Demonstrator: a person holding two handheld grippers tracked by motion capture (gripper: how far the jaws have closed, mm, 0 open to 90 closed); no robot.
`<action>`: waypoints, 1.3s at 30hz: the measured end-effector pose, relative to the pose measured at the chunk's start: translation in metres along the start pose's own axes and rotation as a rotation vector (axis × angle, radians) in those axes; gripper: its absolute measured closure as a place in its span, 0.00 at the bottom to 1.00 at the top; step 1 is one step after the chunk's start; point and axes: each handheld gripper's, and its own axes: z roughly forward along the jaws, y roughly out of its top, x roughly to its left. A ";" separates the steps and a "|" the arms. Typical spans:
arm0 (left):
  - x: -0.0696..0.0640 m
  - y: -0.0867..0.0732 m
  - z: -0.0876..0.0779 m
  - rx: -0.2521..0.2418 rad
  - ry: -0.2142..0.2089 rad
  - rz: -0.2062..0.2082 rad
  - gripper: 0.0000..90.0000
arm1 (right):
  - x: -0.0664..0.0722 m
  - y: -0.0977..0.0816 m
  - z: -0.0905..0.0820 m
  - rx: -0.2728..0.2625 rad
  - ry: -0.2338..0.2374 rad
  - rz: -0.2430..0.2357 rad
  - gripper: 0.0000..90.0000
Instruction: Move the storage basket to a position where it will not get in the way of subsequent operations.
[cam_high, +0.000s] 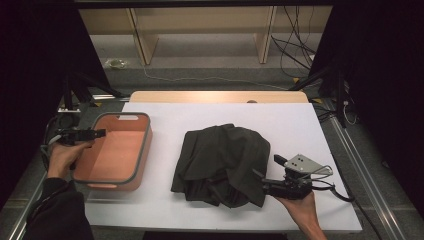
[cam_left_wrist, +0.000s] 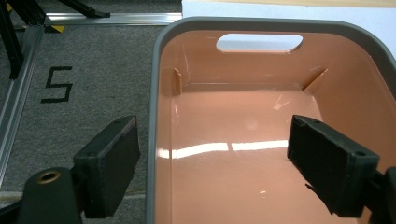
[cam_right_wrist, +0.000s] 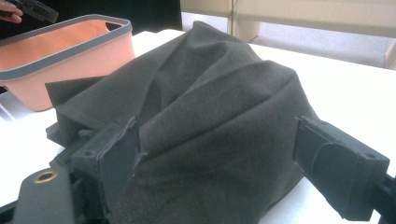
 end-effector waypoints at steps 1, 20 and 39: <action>0.001 0.001 0.000 -0.001 0.005 -0.001 0.19 | 0.000 0.000 0.000 0.002 -0.003 0.000 0.18; 0.022 -0.008 0.002 0.101 0.083 -0.024 0.46 | 0.002 0.000 0.001 0.010 0.001 -0.009 0.18; 0.028 -0.015 0.006 0.159 0.061 -0.031 0.88 | 0.002 0.000 0.000 0.008 -0.001 -0.006 0.18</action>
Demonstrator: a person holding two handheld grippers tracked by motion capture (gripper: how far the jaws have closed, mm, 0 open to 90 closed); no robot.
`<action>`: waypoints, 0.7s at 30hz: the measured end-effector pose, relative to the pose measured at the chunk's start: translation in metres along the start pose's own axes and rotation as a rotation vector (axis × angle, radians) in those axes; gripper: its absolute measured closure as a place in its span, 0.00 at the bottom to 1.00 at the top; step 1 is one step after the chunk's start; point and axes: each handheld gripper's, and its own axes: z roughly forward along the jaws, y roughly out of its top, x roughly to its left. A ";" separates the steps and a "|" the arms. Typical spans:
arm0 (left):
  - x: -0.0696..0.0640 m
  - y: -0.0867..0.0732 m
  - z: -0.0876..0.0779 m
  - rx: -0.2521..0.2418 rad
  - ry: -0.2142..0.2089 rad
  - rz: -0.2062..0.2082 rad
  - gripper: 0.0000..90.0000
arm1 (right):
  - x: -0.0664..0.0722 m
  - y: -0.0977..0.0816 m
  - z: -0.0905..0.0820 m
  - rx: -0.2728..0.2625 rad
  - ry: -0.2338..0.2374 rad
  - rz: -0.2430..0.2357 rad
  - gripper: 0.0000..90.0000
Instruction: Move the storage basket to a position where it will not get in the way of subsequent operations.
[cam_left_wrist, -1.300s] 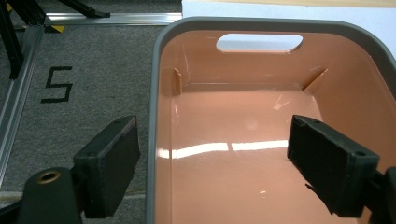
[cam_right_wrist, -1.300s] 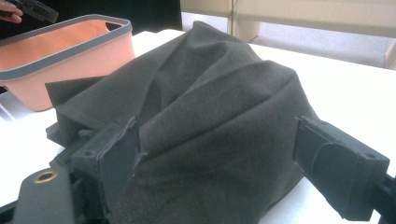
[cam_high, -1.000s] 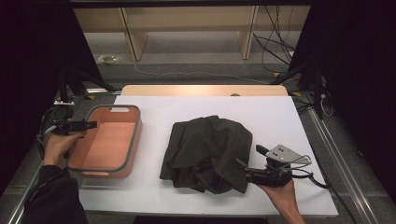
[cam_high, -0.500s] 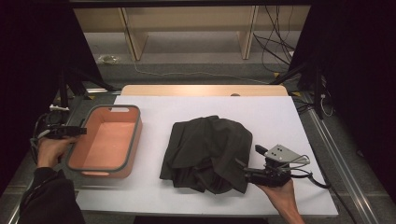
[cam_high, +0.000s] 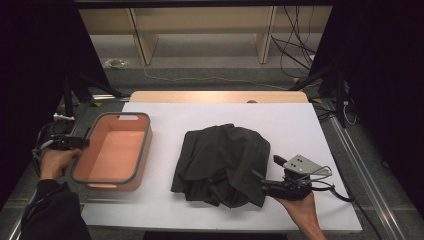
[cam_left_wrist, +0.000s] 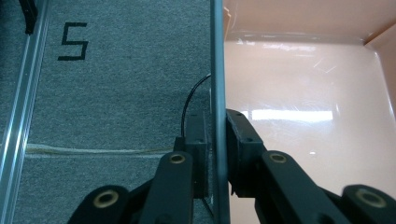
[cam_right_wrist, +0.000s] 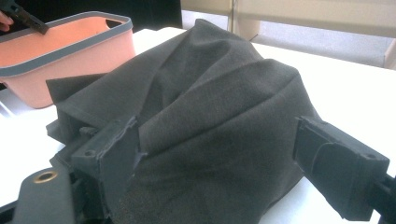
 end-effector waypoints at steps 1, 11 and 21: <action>-0.002 0.000 0.002 0.004 -0.006 -0.008 0.91 | 0.000 0.000 0.000 0.000 0.000 -0.001 0.18; -0.005 0.002 0.002 0.026 -0.031 -0.070 0.94 | 0.000 0.000 0.001 0.002 0.000 -0.007 0.18; -0.020 0.009 0.007 0.024 -0.055 -0.089 0.93 | 0.000 0.000 0.002 0.007 0.003 -0.006 0.18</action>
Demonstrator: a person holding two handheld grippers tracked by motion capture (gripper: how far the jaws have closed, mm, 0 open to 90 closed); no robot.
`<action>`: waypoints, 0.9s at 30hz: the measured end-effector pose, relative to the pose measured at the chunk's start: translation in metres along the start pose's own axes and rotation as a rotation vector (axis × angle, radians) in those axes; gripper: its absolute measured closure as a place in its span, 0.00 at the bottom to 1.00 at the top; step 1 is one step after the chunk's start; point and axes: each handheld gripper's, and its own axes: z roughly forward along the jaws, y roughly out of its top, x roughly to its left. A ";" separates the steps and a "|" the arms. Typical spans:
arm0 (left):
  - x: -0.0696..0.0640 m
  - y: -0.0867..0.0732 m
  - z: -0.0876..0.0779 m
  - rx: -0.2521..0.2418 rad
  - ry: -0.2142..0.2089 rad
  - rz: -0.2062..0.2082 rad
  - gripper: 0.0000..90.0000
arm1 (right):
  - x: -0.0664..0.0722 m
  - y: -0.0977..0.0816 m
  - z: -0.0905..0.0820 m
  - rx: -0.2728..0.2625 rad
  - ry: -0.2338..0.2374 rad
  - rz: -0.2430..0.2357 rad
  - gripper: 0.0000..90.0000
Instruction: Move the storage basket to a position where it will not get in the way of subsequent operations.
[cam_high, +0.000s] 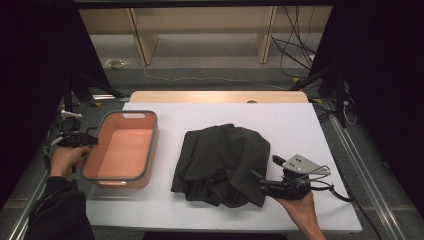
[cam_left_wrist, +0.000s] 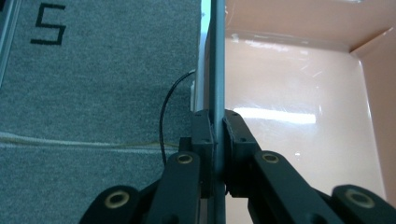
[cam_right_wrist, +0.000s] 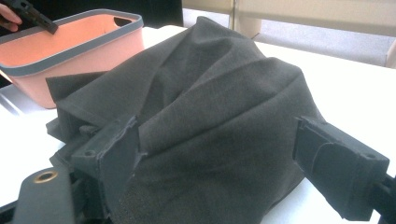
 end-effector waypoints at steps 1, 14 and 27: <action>-0.004 0.002 0.001 -0.012 0.004 0.008 0.93 | 0.000 0.000 0.000 -0.003 0.003 0.001 0.18; -0.012 0.006 0.008 -0.031 0.018 0.015 0.92 | 0.000 0.000 0.002 0.005 0.003 0.000 0.18; -0.029 0.016 -0.015 -0.121 -0.003 0.030 0.59 | 0.003 0.000 0.005 0.011 0.009 -0.003 0.18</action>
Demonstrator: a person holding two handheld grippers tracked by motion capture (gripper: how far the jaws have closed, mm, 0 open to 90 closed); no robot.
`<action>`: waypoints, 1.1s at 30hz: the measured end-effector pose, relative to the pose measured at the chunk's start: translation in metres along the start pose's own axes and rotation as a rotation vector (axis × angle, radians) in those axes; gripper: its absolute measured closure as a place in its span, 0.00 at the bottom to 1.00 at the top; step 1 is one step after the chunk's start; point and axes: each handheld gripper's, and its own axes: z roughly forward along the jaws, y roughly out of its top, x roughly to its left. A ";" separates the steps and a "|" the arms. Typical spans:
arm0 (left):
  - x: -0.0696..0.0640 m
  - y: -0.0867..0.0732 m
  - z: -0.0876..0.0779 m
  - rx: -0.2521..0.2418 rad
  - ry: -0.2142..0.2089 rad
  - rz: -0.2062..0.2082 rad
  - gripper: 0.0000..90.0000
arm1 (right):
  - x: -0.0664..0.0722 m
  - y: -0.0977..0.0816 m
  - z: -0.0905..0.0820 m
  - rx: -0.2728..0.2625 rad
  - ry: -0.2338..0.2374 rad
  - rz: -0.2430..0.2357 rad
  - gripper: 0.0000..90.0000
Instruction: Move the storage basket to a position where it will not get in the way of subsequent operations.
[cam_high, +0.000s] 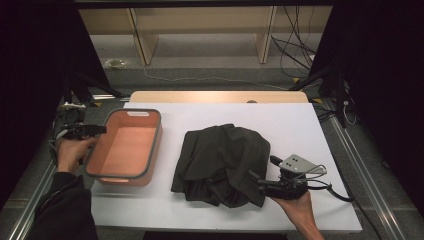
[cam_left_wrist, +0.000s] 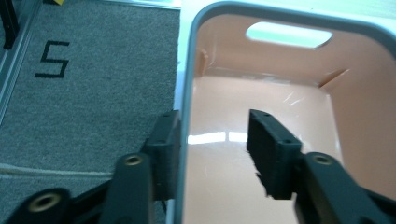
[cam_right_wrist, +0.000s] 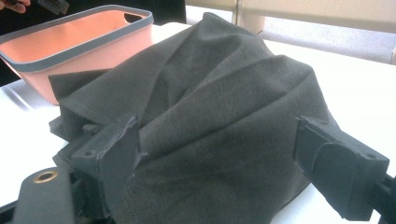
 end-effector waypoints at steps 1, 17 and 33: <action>0.000 0.000 0.000 0.000 0.000 0.000 0.57 | 0.000 0.000 0.000 0.000 0.001 0.003 0.18; -0.056 0.008 -0.004 -0.007 -0.152 0.066 0.30 | 0.001 0.000 0.001 0.000 0.007 -0.002 0.18; -0.087 0.005 -0.001 -0.005 -0.229 0.107 0.23 | 0.001 0.000 0.001 0.005 0.004 -0.003 0.18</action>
